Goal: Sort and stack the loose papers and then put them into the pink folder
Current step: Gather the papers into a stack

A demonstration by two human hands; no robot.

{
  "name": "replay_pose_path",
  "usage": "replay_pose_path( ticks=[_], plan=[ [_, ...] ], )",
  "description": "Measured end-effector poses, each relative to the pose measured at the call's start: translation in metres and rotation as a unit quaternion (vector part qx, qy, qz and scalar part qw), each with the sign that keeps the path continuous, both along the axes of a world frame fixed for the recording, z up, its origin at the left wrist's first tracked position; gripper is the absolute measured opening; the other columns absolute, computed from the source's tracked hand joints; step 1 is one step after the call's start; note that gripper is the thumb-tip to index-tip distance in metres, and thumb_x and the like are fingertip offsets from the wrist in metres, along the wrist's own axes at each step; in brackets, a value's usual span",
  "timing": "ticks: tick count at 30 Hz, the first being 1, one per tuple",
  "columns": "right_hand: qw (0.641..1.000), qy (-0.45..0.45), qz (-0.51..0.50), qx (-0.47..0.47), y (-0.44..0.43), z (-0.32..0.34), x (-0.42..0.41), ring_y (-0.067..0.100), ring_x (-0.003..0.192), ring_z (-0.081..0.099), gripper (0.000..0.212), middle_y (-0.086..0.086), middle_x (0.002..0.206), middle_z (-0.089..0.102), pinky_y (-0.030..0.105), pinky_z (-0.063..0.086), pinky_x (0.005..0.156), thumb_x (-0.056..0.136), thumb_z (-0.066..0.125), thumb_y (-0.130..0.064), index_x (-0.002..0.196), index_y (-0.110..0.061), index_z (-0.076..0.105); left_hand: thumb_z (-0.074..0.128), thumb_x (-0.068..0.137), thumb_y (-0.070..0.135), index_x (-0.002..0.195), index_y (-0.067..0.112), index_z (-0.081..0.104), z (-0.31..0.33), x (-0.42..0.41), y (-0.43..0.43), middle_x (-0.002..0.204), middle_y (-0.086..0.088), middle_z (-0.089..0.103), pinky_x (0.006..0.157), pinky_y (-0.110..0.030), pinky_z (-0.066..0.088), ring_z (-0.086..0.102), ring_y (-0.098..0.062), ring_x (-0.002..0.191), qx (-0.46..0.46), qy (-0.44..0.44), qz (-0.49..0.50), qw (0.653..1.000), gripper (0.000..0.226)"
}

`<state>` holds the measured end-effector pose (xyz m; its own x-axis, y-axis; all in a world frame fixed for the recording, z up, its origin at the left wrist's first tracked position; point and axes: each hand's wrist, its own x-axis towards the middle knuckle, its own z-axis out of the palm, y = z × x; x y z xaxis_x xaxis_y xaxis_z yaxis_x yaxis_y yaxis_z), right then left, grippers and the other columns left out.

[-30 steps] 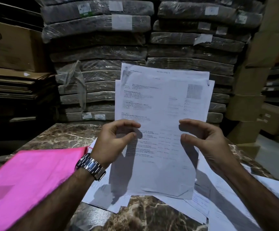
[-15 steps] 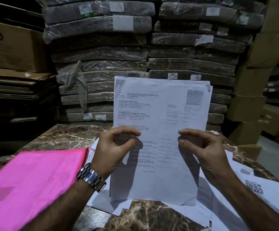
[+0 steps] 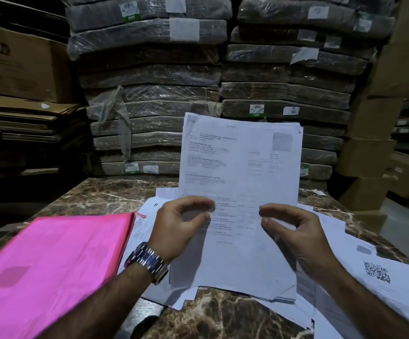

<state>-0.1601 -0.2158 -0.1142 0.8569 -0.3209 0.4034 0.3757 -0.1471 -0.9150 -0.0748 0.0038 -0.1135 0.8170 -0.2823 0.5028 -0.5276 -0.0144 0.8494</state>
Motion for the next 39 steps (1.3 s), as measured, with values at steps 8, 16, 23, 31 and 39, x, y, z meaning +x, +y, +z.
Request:
replay_pose_path(
  ticks=[8, 16, 23, 31, 39],
  plan=[
    [0.988, 0.152, -0.009, -0.018, -0.017, -0.008, 0.018, 0.014, 0.098, 0.071, 0.026, -0.003, 0.109, 0.074, 0.030, 0.059, 0.083, 0.079, 0.074, 0.001, 0.097, -0.018, 0.076, 0.078, 0.066, 0.007, 0.081, 0.025, 0.076, -0.011, 0.031, -0.009, 0.102, 0.003, 0.072, 0.094, -0.039, 0.053, 0.067, -0.018, 0.088, 0.085, 0.223, -0.038, 0.970, 0.024],
    [0.967, 0.244, 0.026, 0.075, 0.027, -0.015, 0.048, 0.031, 0.082, 0.074, 0.024, 0.018, 0.095, 0.075, 0.034, 0.062, 0.068, 0.084, 0.069, 0.004, 0.106, -0.005, 0.071, 0.082, 0.066, 0.012, 0.110, 0.022, 0.057, -0.012, 0.076, 0.027, 0.099, -0.003, 0.067, 0.078, -0.036, 0.056, 0.066, -0.021, 0.085, 0.215, 0.268, 0.065, 0.937, 0.052],
    [0.945, 0.323, 0.053, 0.008, 0.080, -0.033, 0.088, 0.033, 0.098, 0.066, 0.030, 0.021, 0.116, 0.066, 0.033, 0.057, 0.080, 0.084, 0.067, 0.005, 0.114, 0.000, 0.064, 0.073, 0.078, 0.034, 0.084, 0.009, 0.065, -0.001, 0.107, 0.056, 0.084, -0.004, 0.058, 0.060, -0.023, 0.039, 0.053, -0.016, 0.077, 0.469, 0.211, 0.183, 0.838, 0.027],
    [0.921, 0.319, -0.034, -0.221, 0.101, -0.039, 0.103, 0.024, 0.105, 0.062, 0.048, 0.010, 0.126, 0.060, 0.022, 0.046, 0.069, 0.083, 0.067, -0.008, 0.130, -0.005, 0.056, 0.066, 0.073, 0.010, 0.098, 0.001, 0.069, -0.005, 0.106, 0.055, 0.101, -0.013, 0.071, 0.068, -0.028, 0.053, 0.067, -0.026, 0.096, 0.557, 0.152, 0.285, 0.765, 0.026],
    [0.899, 0.274, -0.071, -0.335, 0.120, -0.045, 0.097, 0.024, 0.099, 0.061, 0.029, 0.006, 0.111, 0.063, 0.040, 0.055, 0.086, 0.082, 0.065, -0.010, 0.110, -0.006, 0.059, 0.064, 0.077, 0.008, 0.099, 0.009, 0.071, 0.007, 0.106, 0.050, 0.104, -0.005, 0.071, 0.071, -0.024, 0.053, 0.067, -0.018, 0.099, 0.704, 0.115, 0.266, 0.649, 0.023]
  ],
)
